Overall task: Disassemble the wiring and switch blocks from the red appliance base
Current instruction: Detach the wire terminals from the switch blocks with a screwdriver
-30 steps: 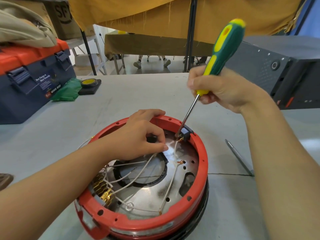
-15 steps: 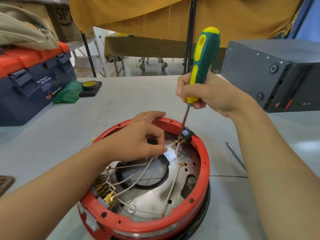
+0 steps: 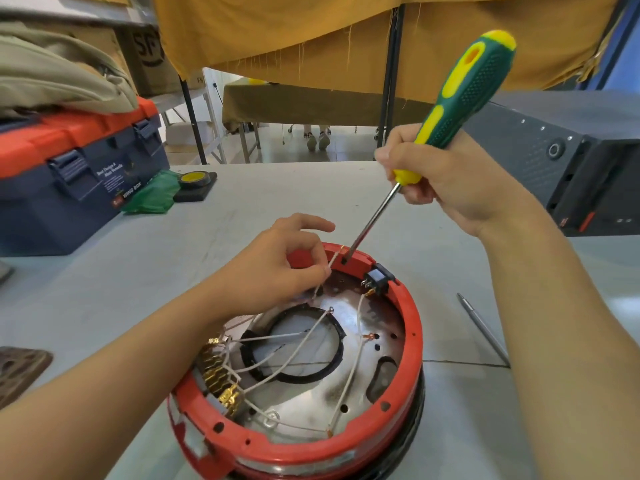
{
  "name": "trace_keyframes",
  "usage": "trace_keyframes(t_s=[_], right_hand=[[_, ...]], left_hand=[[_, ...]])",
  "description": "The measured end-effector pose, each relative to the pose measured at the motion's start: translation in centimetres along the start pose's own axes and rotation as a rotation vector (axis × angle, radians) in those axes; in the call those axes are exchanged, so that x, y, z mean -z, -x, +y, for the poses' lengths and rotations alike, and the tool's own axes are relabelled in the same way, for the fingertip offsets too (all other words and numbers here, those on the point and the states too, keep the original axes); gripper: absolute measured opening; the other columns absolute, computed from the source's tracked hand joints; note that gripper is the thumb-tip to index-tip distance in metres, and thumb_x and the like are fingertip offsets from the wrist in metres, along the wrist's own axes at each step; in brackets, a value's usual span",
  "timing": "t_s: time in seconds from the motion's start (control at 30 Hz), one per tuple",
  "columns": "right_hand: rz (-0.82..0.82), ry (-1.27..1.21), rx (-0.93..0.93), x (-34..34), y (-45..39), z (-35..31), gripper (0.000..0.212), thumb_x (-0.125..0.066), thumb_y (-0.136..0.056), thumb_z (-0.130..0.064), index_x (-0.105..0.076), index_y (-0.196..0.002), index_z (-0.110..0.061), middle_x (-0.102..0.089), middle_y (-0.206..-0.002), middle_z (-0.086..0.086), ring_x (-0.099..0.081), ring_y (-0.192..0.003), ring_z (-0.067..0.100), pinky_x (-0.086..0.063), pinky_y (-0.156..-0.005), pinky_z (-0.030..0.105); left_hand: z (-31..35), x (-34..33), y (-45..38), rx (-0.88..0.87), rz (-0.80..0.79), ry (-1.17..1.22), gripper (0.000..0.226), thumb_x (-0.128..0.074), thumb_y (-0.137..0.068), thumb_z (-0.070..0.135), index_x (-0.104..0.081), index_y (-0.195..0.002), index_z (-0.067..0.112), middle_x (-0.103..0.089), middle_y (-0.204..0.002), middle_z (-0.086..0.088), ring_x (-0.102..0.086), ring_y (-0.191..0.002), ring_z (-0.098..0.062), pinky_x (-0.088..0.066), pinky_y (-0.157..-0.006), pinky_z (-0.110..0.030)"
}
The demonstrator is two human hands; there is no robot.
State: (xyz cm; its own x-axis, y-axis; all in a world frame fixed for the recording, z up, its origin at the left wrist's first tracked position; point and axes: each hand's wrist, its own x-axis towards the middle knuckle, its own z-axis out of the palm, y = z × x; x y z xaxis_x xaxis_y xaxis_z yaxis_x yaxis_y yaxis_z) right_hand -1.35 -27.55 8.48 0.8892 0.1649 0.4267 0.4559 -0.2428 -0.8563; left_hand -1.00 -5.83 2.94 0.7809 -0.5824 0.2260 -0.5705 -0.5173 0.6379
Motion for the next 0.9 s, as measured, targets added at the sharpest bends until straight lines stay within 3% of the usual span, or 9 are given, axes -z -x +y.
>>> trace_keyframes(t_s=[0.07,0.13,0.27,0.43,0.57,0.7,0.8,0.9], right_hand=[[0.063,-0.021,0.022,0.2,0.0,-0.2,0.028,-0.062,-0.08,-0.026,-0.048,-0.058,-0.016,-0.049,-0.054,-0.008,-0.039,-0.045,0.007,-0.03,-0.041,0.012],[0.105,-0.022,0.029,0.5,0.0,-0.3,0.029,-0.063,-0.08,-0.027,-0.048,-0.058,-0.015,-0.048,-0.053,-0.007,-0.039,-0.044,0.007,-0.03,-0.04,0.012],[0.088,0.025,0.033,0.8,0.3,-0.5,0.031,-0.065,-0.081,-0.033,-0.051,-0.06,-0.014,-0.046,-0.051,-0.004,-0.041,-0.044,0.01,-0.032,-0.041,0.014],[0.021,0.063,0.054,0.6,0.4,-0.6,0.04,-0.067,-0.077,-0.043,-0.053,-0.064,-0.008,-0.05,-0.05,-0.004,-0.045,-0.046,0.011,-0.037,-0.043,0.016],[0.011,0.068,0.051,0.3,0.4,-0.7,0.042,-0.069,-0.074,-0.043,-0.055,-0.066,-0.004,-0.051,-0.052,-0.001,-0.045,-0.049,0.013,-0.038,-0.043,0.017],[0.004,0.057,0.044,0.0,0.5,-0.7,0.039,-0.067,-0.078,-0.034,-0.053,-0.069,0.002,-0.05,-0.05,-0.002,-0.045,-0.048,0.013,-0.038,-0.042,0.017],[-0.004,0.058,0.039,0.0,0.6,-0.8,0.039,-0.067,-0.078,-0.033,-0.053,-0.07,0.003,-0.051,-0.049,-0.002,-0.046,-0.048,0.012,-0.038,-0.042,0.016],[-0.003,0.047,0.029,0.2,0.7,-1.0,0.037,-0.067,-0.077,-0.032,-0.053,-0.068,0.001,-0.05,-0.049,-0.002,-0.045,-0.048,0.012,-0.037,-0.042,0.016]], left_hand=[[0.0,0.3,-0.1,0.044,0.052,0.076,0.016,-0.064,-0.083,0.021,-0.063,-0.067,0.024,-0.058,-0.116,0.02,-0.055,-0.103,0.004,-0.04,-0.086,-0.006],[0.0,0.8,-0.1,0.108,0.119,0.194,0.011,-0.064,-0.084,0.021,-0.066,-0.073,0.018,-0.07,-0.095,0.005,-0.065,-0.083,-0.007,-0.051,-0.076,-0.014],[-0.6,2.6,0.3,0.21,0.198,0.331,0.011,-0.065,-0.084,0.01,-0.065,-0.074,0.005,-0.07,-0.069,-0.013,-0.062,-0.056,-0.013,-0.051,-0.056,-0.018],[-2.7,5.7,2.0,0.351,0.232,0.269,0.002,-0.068,-0.081,0.007,-0.066,-0.082,0.007,-0.072,-0.068,-0.007,-0.064,-0.056,-0.01,-0.051,-0.054,-0.016],[-5.4,8.0,3.5,0.499,0.264,0.126,0.012,-0.072,-0.079,0.012,-0.065,-0.089,0.015,-0.073,-0.07,-0.005,-0.067,-0.063,-0.014,-0.05,-0.058,-0.021],[-8.6,7.6,5.0,0.635,0.15,-0.085,0.014,-0.074,-0.077,0.009,-0.065,-0.087,0.013,-0.071,-0.067,-0.003,-0.066,-0.061,-0.013,-0.049,-0.055,-0.021],[-10.5,6.8,6.1,0.634,0.082,-0.233,0.015,-0.075,-0.075,0.011,-0.068,-0.087,0.014,-0.069,-0.074,0.001,-0.065,-0.066,-0.012,-0.05,-0.06,-0.02],[-11.0,6.8,6.3,0.592,0.082,-0.353,0.013,-0.077,-0.074,0.019,-0.068,-0.084,0.02,-0.066,-0.077,0.006,-0.059,-0.067,-0.004,-0.041,-0.055,-0.014]])
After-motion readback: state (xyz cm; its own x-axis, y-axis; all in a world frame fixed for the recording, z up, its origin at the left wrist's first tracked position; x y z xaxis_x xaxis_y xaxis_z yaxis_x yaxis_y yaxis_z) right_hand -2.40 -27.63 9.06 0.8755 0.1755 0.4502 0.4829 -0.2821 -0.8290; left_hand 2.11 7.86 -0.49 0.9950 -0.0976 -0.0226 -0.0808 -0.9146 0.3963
